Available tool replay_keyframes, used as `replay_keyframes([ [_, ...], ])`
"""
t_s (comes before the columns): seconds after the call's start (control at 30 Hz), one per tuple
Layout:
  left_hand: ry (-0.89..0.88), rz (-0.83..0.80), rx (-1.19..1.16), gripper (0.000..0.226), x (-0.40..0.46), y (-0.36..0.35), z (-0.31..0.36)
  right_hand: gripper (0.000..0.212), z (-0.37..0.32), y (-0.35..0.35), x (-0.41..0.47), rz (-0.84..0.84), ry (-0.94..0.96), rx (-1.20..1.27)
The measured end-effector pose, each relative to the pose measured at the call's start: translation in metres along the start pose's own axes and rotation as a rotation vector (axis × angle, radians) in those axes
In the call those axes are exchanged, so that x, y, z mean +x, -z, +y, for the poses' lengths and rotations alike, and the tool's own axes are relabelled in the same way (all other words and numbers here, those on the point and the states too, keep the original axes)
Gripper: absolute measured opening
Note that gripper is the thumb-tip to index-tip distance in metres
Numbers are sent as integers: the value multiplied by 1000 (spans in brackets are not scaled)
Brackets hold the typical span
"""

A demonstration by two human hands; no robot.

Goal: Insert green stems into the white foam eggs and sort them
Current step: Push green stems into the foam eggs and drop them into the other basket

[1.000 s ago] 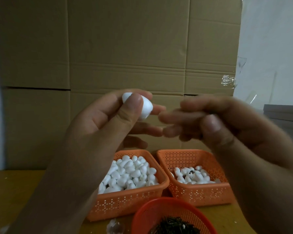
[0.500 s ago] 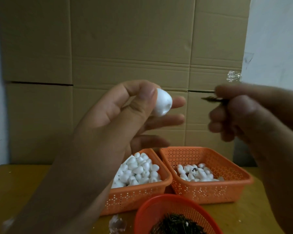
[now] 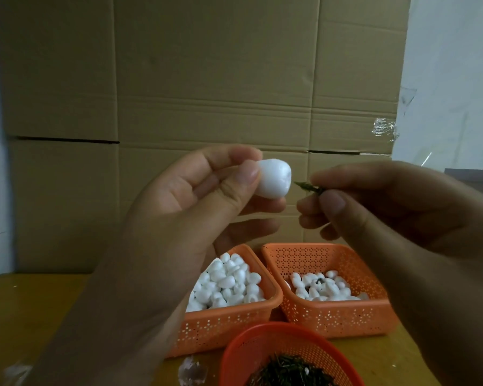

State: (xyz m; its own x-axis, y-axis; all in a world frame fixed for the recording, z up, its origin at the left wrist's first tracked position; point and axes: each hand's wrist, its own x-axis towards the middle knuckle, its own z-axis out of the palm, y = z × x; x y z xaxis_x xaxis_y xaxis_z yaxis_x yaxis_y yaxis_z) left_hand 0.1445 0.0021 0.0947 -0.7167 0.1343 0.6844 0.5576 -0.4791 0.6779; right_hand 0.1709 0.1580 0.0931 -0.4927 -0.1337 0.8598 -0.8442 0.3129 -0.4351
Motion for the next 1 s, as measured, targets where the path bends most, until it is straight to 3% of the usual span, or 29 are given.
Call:
replay_keyframes([
  [0.07,-4,-2,12,14,1,1,0,13,13,16,1,102,60,-70],
  [0.23,-3,-49,49,22,1,2,-1,17,11,11,-3,73,103,-33],
  [0.57,-77,-91,301,16,1,1,-7,18,6,15,-4,60,33,-226],
  [0.77,-108,-92,356,16,2,-1,-9,16,12,12,-4,-10,35,-147],
  [1.0,-110,-42,258,19,1,1,-7,20,9,7,-3,58,1,100],
])
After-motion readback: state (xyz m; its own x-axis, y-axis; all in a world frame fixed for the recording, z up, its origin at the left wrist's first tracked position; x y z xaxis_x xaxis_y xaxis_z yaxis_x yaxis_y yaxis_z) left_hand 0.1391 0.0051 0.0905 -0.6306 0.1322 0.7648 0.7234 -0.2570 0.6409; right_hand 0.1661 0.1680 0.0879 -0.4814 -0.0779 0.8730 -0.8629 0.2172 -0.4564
